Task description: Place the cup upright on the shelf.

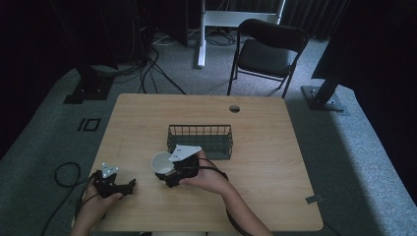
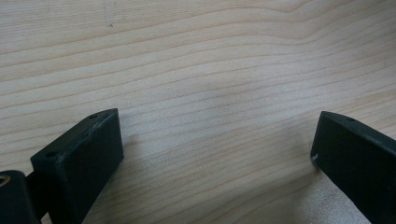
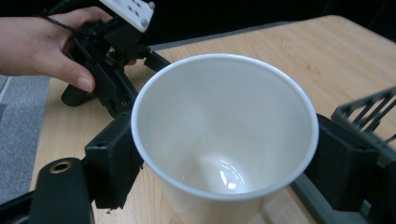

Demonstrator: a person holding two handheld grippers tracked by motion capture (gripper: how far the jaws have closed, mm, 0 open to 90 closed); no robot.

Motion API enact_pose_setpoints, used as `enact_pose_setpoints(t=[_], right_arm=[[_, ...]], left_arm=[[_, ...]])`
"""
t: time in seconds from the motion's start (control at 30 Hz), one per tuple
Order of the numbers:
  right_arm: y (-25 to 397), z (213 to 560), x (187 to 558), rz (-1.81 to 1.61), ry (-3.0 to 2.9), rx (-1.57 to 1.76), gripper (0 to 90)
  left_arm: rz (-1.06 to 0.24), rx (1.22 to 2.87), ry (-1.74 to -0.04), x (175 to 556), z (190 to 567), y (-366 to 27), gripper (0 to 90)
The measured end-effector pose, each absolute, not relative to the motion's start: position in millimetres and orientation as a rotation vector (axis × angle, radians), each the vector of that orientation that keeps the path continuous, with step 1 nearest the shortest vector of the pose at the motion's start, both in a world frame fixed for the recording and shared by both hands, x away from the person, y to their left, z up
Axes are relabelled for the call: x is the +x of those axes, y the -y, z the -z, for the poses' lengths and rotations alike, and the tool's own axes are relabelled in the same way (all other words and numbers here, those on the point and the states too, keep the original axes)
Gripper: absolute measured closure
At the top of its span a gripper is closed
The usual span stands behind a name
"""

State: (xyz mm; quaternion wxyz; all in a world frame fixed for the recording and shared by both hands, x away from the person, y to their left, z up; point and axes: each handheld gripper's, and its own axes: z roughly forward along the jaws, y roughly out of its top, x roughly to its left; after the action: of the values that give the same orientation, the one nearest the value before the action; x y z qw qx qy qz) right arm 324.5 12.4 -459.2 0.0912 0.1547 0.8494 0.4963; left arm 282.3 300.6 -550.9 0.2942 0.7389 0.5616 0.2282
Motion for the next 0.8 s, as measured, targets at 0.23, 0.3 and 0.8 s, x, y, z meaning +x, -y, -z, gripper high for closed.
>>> enact_pose_setpoints(t=[0.23,0.3,0.8], right_arm=[[-8,436,326,-1.496,-2.483,0.457,19.6],[-6,430,328,-1.513,-2.464,0.463,19.6],[11,391,342,-1.581,-2.284,0.583,19.6]], left_arm=[[-0.608,1.968,-1.495,282,551,-301,2.6],[-0.608,1.968,-1.495,282,551,-301,2.6],[-0.607,1.968,-1.495,282,551,-301,2.6]])
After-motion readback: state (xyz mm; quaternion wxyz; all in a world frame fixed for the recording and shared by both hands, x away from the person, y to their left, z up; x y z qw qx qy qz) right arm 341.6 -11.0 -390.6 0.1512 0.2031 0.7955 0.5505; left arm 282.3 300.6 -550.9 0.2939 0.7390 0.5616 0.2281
